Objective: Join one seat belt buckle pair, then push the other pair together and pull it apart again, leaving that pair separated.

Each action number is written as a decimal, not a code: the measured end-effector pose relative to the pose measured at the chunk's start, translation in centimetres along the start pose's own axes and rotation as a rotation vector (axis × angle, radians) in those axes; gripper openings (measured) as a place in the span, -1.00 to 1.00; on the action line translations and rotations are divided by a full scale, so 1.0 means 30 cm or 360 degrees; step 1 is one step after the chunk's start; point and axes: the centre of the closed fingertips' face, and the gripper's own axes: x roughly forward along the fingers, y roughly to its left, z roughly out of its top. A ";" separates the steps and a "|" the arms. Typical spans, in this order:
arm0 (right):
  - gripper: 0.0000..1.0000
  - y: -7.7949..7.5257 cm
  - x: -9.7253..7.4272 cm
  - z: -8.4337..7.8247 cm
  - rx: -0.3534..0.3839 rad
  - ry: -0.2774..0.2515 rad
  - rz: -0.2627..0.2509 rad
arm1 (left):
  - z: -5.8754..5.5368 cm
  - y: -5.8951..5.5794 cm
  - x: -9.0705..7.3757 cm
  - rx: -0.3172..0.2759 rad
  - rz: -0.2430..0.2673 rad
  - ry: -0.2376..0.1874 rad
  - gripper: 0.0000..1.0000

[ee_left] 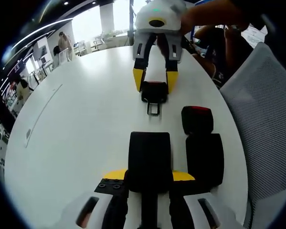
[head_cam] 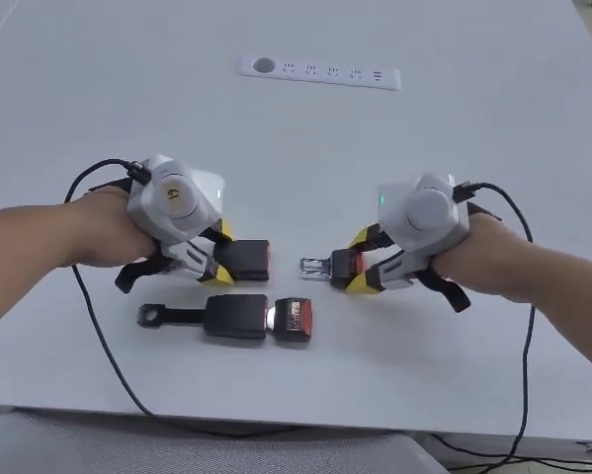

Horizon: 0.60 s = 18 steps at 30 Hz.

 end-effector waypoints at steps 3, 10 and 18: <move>-0.37 0.000 0.019 0.033 -0.0012 -0.0010 -0.0003 | -0.001 0.001 0.001 0.0000 -0.0002 0.0001 -0.34; -0.37 -0.023 0.048 0.073 -0.0051 -0.0016 -0.0021 | -0.001 0.001 0.000 -0.0007 -0.0001 0.0004 -0.34; -0.37 -0.024 0.070 0.102 -0.0086 0.0018 -0.0041 | -0.001 0.003 0.001 -0.0007 -0.0002 0.0009 -0.34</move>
